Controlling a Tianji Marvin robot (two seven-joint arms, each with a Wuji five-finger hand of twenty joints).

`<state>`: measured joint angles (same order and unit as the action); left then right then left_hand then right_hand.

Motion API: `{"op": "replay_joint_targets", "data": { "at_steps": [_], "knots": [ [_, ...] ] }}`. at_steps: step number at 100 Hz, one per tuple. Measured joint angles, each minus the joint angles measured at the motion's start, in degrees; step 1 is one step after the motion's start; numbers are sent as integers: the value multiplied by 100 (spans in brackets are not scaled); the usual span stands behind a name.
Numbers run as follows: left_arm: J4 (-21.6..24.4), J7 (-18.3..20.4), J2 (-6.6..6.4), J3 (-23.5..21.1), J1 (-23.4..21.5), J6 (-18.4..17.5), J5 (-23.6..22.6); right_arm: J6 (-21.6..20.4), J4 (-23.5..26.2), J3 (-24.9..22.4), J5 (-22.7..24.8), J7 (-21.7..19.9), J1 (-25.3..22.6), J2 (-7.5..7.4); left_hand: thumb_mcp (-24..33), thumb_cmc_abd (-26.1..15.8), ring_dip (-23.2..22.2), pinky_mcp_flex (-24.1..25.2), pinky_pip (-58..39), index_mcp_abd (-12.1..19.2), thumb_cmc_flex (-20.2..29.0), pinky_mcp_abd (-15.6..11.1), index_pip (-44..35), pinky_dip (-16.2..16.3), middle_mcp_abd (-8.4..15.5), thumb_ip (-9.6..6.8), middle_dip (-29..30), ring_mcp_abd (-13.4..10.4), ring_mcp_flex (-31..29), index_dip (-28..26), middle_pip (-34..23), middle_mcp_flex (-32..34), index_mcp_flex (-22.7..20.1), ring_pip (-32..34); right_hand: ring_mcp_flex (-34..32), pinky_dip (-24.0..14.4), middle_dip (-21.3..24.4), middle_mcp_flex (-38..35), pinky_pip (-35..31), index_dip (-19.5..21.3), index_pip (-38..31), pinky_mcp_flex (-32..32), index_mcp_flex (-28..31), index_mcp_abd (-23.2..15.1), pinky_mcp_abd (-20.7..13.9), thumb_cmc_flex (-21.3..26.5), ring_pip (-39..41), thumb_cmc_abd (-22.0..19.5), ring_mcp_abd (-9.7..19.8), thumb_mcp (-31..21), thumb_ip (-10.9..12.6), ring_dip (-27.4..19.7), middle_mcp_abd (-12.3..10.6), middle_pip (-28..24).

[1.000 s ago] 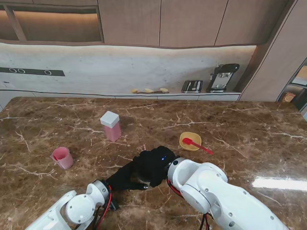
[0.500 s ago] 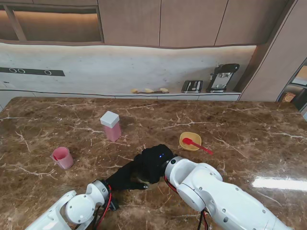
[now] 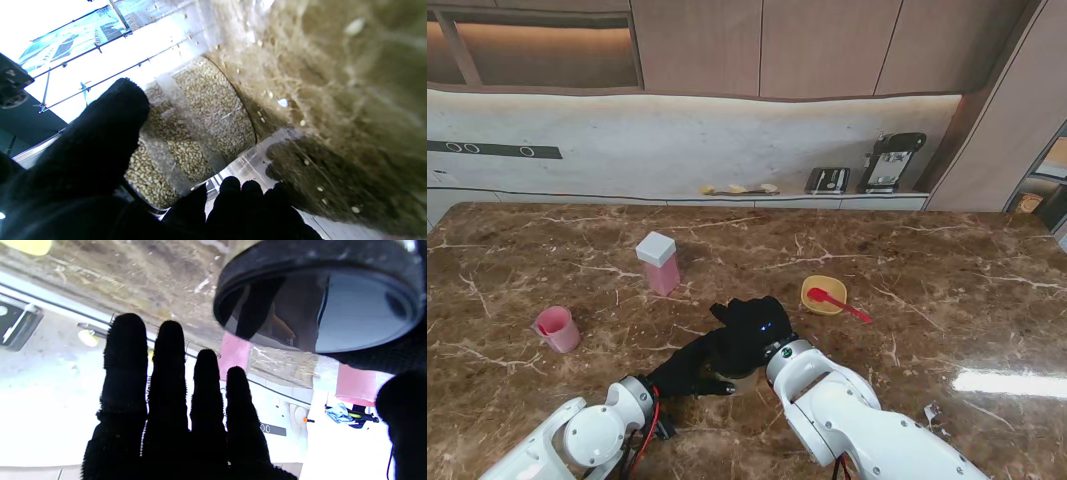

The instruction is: Measure grain into the airtight container

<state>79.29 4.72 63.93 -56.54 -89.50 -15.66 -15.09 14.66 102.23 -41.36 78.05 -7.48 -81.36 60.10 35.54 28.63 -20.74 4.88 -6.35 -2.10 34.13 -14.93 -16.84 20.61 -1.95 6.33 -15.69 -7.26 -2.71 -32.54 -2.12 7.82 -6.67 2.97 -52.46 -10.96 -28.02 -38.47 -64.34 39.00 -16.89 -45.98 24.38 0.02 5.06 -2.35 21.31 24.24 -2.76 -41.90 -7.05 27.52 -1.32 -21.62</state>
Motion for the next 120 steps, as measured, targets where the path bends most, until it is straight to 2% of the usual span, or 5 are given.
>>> {"op": "replay_joint_targets", "data": {
  "at_steps": [13, 41, 57, 96, 120],
  "knots": [
    [-2, -1, 0, 0, 0, -3, 0, -73, 412, -334, -41, -233, -264, -19, 0, 0, 0, 0, 0, 0, 0, 0, 0, 0, 0, 0, 0, 0, 0, -1, 0, 0, 0, 0, 613, 1, 205, 316, 374, -56, 134, 584, 2, -15, 172, 60, -353, 115, -90, -51, 28, -172, -1, 429],
    [-10, 0, -1, 4, 5, -16, -9, -948, 873, -694, -1813, -2098, -69, -194, -1, 0, 0, 0, 0, 0, 0, 0, 0, 1, 0, 0, 0, 0, 0, -2, 3, 0, 0, 0, 1990, 1, 735, 1480, 1512, -631, 946, 1695, -453, 153, 283, 3440, -911, 1563, -384, 302, 113, -810, 123, 1020],
    [-9, 0, -1, 3, 5, -16, -17, -1130, 773, -565, -1505, -2197, 188, -257, -2, 0, 0, 0, 0, 0, -4, 0, 0, 1, 0, 0, 0, 0, 0, -5, 4, 0, 0, 0, 2066, 2, 776, 1695, 1515, -684, 1044, 1760, -667, -62, 283, 3444, -875, 2254, -408, -1615, 32, -815, 163, 1037],
    [-13, -3, -1, 6, 4, -26, -20, -1087, 520, -194, -1322, -2159, 450, -271, -4, 5, 0, 6, 0, 100, -16, 0, -4, 1, 0, 0, 0, 0, 2, -6, 4, 0, -42, 0, 1276, -71, -221, 1276, 765, 99, 290, 692, -287, -310, -256, 3415, 140, 2441, -248, -1832, -33, 65, 183, 67],
    [-13, 0, -3, 1, 4, -27, -20, -449, 215, -1, -981, -1043, 334, -195, 28, -3, 0, 4, 0, 39, -4, 0, -1, 1, 0, -17, 0, 0, 3, -6, 5, 0, -4, 0, -769, -429, -785, 63, -759, 485, -523, -1083, 314, 28, -691, 1689, 1871, 2276, 381, -1477, -400, 857, 142, -790]
  ]
}}
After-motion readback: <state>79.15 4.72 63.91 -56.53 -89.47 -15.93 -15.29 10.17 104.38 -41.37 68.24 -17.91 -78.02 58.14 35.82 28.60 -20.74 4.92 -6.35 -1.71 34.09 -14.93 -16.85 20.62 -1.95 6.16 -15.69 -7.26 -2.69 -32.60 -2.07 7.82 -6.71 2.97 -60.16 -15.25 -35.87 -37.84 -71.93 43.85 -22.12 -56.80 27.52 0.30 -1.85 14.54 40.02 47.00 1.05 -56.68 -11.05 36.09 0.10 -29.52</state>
